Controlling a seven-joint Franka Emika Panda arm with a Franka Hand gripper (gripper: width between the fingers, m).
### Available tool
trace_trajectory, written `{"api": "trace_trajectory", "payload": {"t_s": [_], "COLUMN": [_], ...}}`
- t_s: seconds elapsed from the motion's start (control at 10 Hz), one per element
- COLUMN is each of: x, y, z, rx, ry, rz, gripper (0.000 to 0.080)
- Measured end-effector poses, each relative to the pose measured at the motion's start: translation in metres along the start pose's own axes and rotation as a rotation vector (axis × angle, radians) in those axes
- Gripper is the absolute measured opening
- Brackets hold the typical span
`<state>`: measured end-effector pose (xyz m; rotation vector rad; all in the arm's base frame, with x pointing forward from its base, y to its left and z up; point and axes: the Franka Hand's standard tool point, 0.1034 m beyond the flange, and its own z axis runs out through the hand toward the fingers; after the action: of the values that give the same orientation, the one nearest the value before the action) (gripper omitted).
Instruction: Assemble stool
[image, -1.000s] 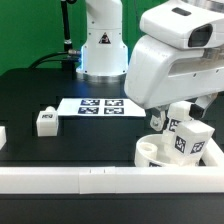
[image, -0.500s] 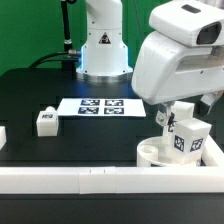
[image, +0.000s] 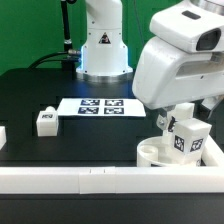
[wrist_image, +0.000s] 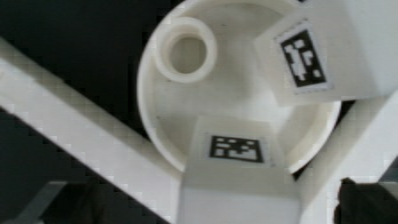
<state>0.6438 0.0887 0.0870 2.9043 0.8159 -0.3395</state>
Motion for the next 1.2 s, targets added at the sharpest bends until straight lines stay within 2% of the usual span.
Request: {"api": "trace_trajectory", "payload": {"t_s": [0.3, 0.4, 0.5, 0.6, 0.7, 1.2], "x": [0.0008, 0.0007, 0.0006, 0.0006, 0.0005, 0.0003], "y": [0.0046, 0.0048, 0.005, 0.0051, 0.0054, 0.0057], "z": [-0.0003, -0.0003, -0.0002, -0.0004, -0.0004, -0.0004], "rx": [-0.009, -0.009, -0.009, -0.009, -0.009, -0.009], "ry": [0.009, 0.009, 0.009, 0.009, 0.009, 0.009], "rz": [0.041, 0.042, 0.042, 0.042, 0.043, 0.043], "gripper": [0.0649, 0.0525, 0.0525, 0.0386, 0.0327, 0.0327]}}
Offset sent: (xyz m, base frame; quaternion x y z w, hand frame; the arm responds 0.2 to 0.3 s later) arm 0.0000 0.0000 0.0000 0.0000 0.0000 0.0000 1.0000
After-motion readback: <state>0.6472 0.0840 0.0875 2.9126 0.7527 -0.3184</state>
